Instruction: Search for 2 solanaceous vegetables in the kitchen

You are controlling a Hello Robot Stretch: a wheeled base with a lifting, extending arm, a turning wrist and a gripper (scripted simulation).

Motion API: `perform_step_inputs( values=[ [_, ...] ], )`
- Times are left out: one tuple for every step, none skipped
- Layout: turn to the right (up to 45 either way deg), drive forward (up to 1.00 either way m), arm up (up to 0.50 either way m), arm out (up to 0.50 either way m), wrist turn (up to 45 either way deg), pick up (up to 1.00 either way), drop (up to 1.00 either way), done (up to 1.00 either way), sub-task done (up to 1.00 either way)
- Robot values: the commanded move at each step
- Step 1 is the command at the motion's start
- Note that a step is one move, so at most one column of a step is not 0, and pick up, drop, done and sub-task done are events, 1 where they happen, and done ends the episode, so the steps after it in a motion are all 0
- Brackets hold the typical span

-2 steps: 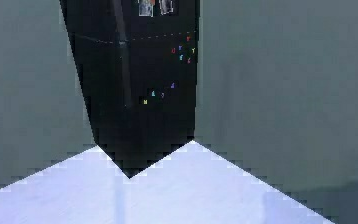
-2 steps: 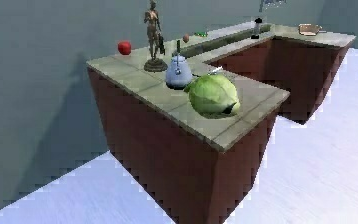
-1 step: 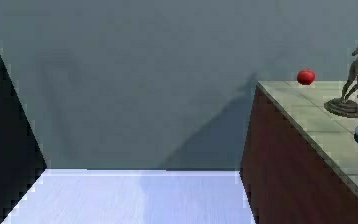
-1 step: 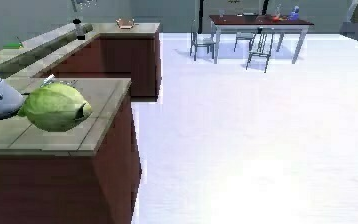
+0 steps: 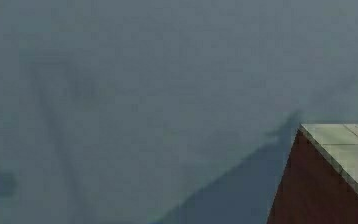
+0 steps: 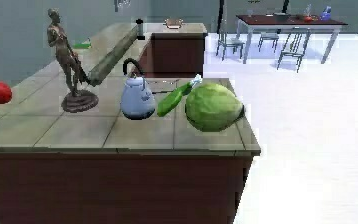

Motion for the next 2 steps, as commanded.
perform_step_inputs(
  values=[
    [45.0,0.0,0.0,0.0,0.0,0.0,0.0,0.0,0.0],
    [0.0,0.0,0.0,0.0,0.0,0.0,0.0,1.0,0.0]
  ],
)
